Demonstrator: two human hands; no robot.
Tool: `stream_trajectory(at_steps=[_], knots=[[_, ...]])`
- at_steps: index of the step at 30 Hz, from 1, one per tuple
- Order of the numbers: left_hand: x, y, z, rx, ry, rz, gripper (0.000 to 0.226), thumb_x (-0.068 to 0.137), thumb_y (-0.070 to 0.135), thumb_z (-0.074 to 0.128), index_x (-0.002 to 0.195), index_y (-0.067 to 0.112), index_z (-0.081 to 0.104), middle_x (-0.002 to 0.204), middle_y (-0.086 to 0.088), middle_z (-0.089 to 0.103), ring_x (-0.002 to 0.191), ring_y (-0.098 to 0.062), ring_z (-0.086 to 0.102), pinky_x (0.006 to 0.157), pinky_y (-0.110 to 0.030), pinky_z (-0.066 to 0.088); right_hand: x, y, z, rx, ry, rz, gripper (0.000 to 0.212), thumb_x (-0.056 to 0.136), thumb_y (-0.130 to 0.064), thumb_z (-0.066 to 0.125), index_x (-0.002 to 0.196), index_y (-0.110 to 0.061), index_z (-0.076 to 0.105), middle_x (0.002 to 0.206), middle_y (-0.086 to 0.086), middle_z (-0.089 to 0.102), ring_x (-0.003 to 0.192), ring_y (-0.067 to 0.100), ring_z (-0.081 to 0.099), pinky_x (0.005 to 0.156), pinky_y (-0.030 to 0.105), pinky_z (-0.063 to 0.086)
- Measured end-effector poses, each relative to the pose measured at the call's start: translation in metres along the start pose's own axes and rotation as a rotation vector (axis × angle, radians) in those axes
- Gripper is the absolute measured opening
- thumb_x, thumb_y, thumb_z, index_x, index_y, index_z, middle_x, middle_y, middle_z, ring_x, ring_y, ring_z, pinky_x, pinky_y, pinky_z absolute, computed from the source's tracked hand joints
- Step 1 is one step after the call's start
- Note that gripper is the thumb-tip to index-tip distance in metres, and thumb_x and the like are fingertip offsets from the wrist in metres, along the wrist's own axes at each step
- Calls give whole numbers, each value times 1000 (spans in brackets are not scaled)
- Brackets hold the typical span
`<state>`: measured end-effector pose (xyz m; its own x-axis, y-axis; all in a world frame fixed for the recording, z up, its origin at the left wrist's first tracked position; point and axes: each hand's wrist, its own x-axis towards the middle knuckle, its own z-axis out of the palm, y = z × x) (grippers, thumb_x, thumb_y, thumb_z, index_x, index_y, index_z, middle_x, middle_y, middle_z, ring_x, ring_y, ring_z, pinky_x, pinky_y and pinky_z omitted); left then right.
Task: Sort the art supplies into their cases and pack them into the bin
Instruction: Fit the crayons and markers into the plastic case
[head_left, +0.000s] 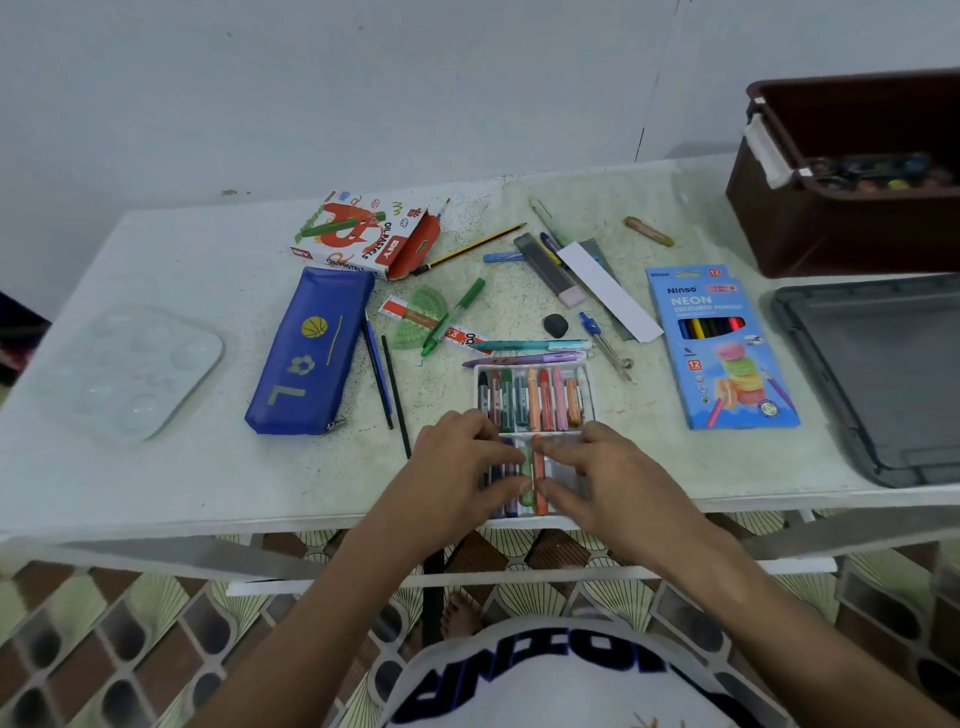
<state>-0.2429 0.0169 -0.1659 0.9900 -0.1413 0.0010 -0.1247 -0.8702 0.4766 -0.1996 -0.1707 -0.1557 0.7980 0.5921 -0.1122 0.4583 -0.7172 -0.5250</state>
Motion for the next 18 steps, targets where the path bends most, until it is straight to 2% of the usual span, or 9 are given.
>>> stream_trajectory(at_steps=[5, 7, 9, 11, 13, 15, 17, 18], knots=[[5, 2, -3, 64, -75, -56, 36, 86, 53, 59, 115, 34, 67, 99, 12, 42, 102, -11, 39, 87, -32, 30, 4, -1, -6, -72, -43, -10, 43, 93, -44, 54, 135, -38, 48, 105, -8, 42, 98, 12, 54, 73, 23, 42], [8, 4, -4, 76, -98, -67, 36, 86, 53, 59, 116, 35, 66, 100, 12, 41, 103, -11, 39, 88, -32, 29, 3, 0, -6, -105, -52, -33, 42, 93, -43, 54, 135, -37, 49, 112, -7, 46, 102, 12, 55, 75, 23, 43], [10, 4, -6, 83, -132, -80, 36, 86, 53, 59, 115, 35, 66, 102, 10, 43, 104, -11, 39, 89, -32, 29, 4, 2, -5, -95, -52, -38, 43, 92, -42, 55, 135, -36, 49, 109, -8, 46, 104, 13, 55, 77, 23, 44], [12, 5, -11, 44, -174, -83, 34, 85, 52, 61, 112, 33, 68, 103, 8, 48, 102, -11, 42, 90, -33, 34, 5, 4, -7, -29, -78, -28, 42, 90, -42, 59, 131, -36, 53, 100, -11, 45, 98, 12, 55, 77, 25, 46], [20, 6, -22, -54, -207, -75, 28, 85, 47, 63, 103, 27, 71, 97, 6, 53, 91, -11, 50, 84, -33, 44, 12, 5, -16, 83, -131, 5, 37, 87, -39, 64, 124, -34, 60, 90, -10, 49, 82, 10, 55, 68, 22, 47], [39, 3, -35, -105, -177, -88, 22, 88, 40, 62, 101, 23, 70, 90, 8, 55, 80, -5, 52, 72, -25, 45, 27, 8, -30, 220, -143, 75, 30, 87, -34, 65, 117, -31, 63, 88, -7, 56, 72, 9, 57, 57, 15, 44], [69, -9, -48, -92, -73, -130, 21, 90, 34, 62, 105, 21, 69, 86, 10, 56, 74, 0, 50, 67, -18, 40, 54, 17, -46, 235, -24, 95, 27, 88, -30, 65, 115, -26, 65, 91, -5, 63, 70, 8, 59, 55, 9, 43], [86, -17, -54, -80, -12, -149, 23, 90, 34, 62, 108, 20, 68, 87, 9, 57, 74, -2, 51, 69, -20, 43, 71, 21, -55, 207, 59, 81, 26, 88, -29, 65, 113, -24, 67, 90, -6, 63, 68, 4, 56, 54, 6, 40]])
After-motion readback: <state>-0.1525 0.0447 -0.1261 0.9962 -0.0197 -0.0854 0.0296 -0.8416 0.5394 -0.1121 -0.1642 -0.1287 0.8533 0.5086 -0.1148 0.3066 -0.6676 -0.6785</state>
